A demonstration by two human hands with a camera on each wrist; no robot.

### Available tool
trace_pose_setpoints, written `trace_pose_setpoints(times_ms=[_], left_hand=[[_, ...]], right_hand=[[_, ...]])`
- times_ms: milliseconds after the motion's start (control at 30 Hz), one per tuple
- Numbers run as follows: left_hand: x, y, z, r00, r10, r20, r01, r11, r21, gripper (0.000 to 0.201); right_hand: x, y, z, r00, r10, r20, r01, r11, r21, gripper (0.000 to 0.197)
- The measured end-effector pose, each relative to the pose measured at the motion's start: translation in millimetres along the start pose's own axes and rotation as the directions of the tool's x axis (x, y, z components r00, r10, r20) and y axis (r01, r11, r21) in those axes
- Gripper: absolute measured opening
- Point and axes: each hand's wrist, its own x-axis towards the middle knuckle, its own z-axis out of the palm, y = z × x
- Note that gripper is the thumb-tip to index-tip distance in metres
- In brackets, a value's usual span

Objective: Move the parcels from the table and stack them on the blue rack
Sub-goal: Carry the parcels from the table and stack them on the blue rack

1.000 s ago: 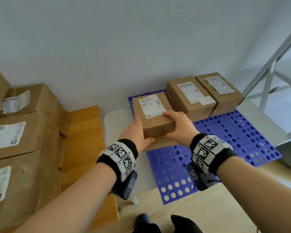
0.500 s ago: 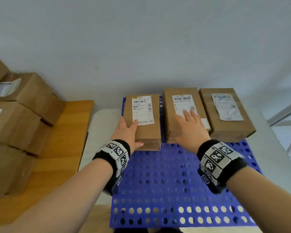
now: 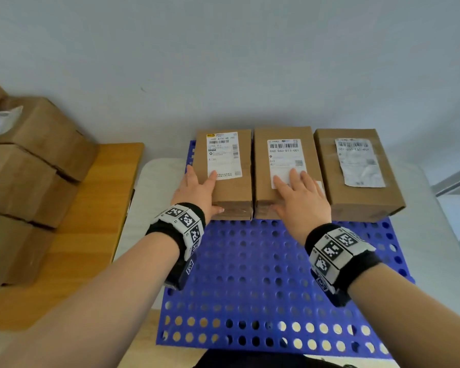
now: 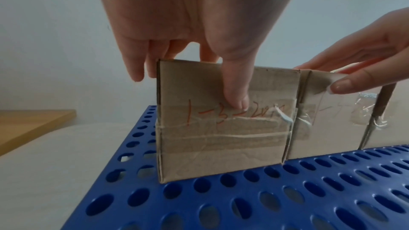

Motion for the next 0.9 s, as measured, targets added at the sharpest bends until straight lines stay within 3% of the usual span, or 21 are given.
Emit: trace_pose_setpoints(times_ms=[133,233,767,900], left_hand=[[-5,12,3,0.985,0.144,-0.096,-0.133,0.985,0.108,0.091],[-4,22,6,0.970,0.232,-0.068,-0.224,0.968,0.110,0.080],[4,26,5,0.970,0.241,-0.016,-0.237,0.964,0.118,0.075],[3,25,3,0.970,0.242,-0.028,-0.239,0.967,0.092,0.076]], right_hand=[[1,0,3,1.000,0.010,-0.020,-0.010,1.000,-0.013,0.061],[1,-1,6,0.999,0.019,-0.036,-0.020,1.000,-0.018,0.061],[1,-3,7,0.998,0.025,-0.058,-0.026,0.999,-0.027,0.062],[-2,-2,3,0.999,0.019,-0.043,-0.018,0.999,0.039,0.063]])
